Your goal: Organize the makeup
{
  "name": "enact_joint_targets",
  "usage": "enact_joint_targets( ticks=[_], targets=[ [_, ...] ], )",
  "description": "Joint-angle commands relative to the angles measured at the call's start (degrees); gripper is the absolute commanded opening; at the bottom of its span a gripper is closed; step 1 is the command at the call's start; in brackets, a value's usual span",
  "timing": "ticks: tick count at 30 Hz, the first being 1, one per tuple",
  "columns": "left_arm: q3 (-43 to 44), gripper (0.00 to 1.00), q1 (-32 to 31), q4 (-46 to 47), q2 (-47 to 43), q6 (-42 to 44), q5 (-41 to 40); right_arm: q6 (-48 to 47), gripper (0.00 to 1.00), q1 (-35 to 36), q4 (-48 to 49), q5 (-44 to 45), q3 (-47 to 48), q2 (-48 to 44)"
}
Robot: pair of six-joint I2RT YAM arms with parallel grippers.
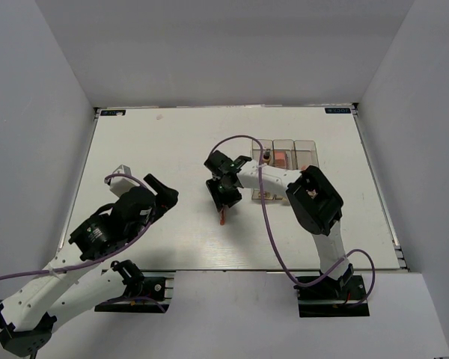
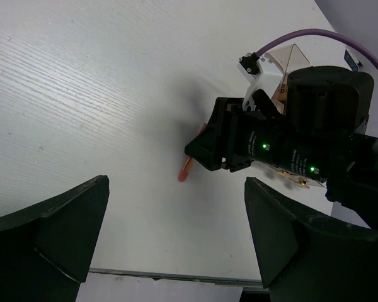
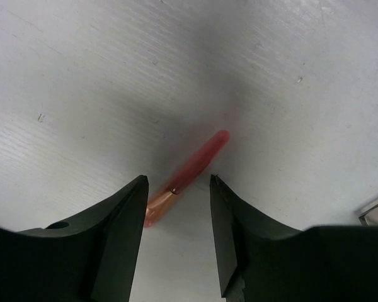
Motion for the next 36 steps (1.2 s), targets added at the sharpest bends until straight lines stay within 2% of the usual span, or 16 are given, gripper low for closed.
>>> enact_joint_targets(
  ticks=[1,4,9,12,16,17,23,26,31,36],
  targets=[
    [0.0,0.98,0.2,-0.7,-0.6,-0.3,-0.7,0.5,0.5,1.0,-0.1,3.2,1.3,2.3],
    [-0.2,0.98,0.2,-0.6,-0.6,-0.5,-0.9,-0.6,0.47,1.1,0.2,4.9,0.8,2.6],
    [-0.9,0.98,0.2,0.3,-1.0,-0.4,-0.7,-2.2,0.37,1.2,0.3,6.2,0.3,3.5],
    [-1.3,0.98,0.2,0.9,-0.8,-0.3,-0.3,-3.5,0.27,0.9,0.6,5.6,0.1,3.5],
    [-1.7,0.98,0.2,1.2,-1.1,-0.2,-0.2,-10.0,0.02,0.5,1.1,0.9,0.4,2.8],
    [-1.9,0.98,0.2,1.4,-1.2,-0.3,-0.1,-11.2,0.0,0.2,0.8,0.1,0.7,2.4],
    [-2.7,0.98,0.2,3.6,-1.5,0.6,0.2,-20.4,0.0,-3.3,-0.4,-15.1,5.7,-1.7],
    [-3.2,0.98,0.2,5.5,-1.4,1.9,0.8,-24.8,0.0,-5.3,-1.8,-18.0,9.5,-4.8],
    [-4.5,0.98,0.2,9.2,0.1,4.1,2.9,-27.5,0.0,-10.3,-0.4,-15.2,12.3,-12.0],
    [-5.3,0.98,0.2,12.9,1.5,6.1,4.0,-26.9,0.0,-17.1,1.0,-3.9,13.4,-16.0]
  ],
)
